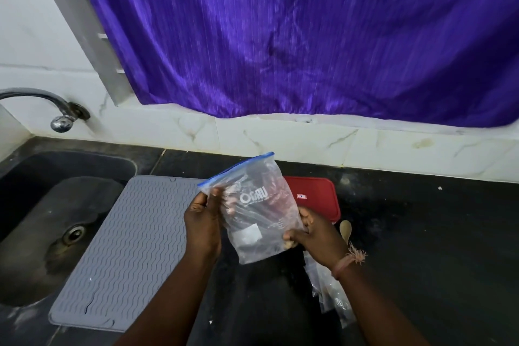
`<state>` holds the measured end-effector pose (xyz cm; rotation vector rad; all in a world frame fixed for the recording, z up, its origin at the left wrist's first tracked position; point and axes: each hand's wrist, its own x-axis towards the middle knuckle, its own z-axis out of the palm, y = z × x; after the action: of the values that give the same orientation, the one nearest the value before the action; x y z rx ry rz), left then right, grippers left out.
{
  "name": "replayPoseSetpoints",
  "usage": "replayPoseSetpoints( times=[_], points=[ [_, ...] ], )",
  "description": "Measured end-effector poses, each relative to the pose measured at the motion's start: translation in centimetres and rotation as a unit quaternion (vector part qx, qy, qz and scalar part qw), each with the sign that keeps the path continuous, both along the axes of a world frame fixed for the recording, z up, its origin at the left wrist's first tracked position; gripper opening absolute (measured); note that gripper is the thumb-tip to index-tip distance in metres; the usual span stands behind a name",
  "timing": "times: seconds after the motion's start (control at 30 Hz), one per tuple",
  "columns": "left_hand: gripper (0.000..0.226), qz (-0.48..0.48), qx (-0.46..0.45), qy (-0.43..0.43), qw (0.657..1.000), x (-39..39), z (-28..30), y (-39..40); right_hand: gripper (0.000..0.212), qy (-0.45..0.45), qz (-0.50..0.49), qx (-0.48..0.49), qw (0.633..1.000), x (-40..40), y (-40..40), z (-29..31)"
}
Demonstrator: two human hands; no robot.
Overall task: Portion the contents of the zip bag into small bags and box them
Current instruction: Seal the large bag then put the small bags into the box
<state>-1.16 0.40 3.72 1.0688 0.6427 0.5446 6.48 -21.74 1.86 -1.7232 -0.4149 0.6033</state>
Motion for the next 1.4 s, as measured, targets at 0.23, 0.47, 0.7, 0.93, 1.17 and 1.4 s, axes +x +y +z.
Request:
replayPoseSetpoints(
  times=[0.23, 0.47, 0.7, 0.93, 1.17, 1.4],
  points=[
    [0.016, -0.072, -0.016, 0.001, 0.997, 0.3, -0.6, 0.6, 0.053, 0.013, -0.035, 0.060, 0.997, 0.4, 0.1, 0.9],
    [0.025, -0.188, -0.005, 0.032, 0.982, -0.9, -1.0, -0.7, 0.022, 0.018, -0.163, 0.174, 0.971, 1.5, 2.0, 2.8],
    [0.031, -0.131, 0.070, 0.013, 0.989, -0.7, -0.8, 0.3, 0.018, -0.001, -0.176, 0.161, 0.971, 0.8, 1.9, 1.7],
    [0.043, -0.163, 0.591, 0.023, 0.790, 1.4, 2.3, -0.9, 0.020, -0.032, -0.176, 0.171, 0.969, 0.2, 2.7, 2.6],
    [0.029, -0.183, 0.543, -0.002, 0.819, 2.0, 2.1, -2.7, 0.022, -0.063, -0.160, 0.147, 0.974, -0.4, 2.9, 2.5],
    [0.027, -0.179, 0.551, -0.007, 0.815, 1.6, 2.1, -3.6, 0.011, -0.040, -0.200, 0.189, 0.961, -0.7, 3.1, 2.7]
  ],
)
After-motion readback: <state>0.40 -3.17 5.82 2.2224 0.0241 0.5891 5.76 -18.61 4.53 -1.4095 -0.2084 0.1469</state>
